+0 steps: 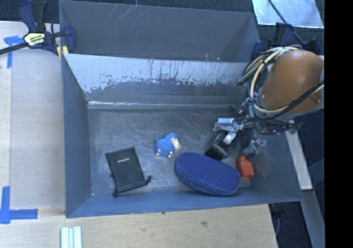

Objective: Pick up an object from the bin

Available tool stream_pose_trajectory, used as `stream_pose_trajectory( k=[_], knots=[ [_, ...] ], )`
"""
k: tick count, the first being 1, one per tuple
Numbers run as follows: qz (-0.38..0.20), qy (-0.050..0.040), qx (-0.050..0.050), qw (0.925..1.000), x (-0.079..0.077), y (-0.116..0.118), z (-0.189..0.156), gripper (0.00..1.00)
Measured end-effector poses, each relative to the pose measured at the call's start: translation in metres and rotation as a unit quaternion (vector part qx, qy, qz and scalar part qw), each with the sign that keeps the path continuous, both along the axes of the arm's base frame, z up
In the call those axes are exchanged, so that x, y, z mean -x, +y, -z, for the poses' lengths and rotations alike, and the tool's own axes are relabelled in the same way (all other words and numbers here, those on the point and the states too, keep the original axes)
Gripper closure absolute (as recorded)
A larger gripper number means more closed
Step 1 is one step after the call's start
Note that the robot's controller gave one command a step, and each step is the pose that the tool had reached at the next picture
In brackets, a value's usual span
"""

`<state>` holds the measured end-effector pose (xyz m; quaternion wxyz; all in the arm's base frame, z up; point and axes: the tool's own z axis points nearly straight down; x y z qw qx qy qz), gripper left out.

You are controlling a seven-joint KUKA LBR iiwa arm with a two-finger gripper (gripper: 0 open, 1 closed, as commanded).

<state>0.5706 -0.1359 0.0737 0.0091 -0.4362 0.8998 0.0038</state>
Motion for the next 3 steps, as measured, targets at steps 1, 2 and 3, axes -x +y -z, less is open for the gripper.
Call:
stream_pose_trajectory(
  k=[1, 2, 3],
  knots=[
    [-0.002, -0.0015, -0.001, 1.0000, 0.000, 0.001, 0.001, 1.00],
    [0.026, 0.0027, 0.007, 0.9996, -0.009, -0.002, -0.081, 1.00],
    [0.039, 0.0033, 0.008, 0.9992, 0.003, 0.006, -0.179, 1.00]
  ],
)
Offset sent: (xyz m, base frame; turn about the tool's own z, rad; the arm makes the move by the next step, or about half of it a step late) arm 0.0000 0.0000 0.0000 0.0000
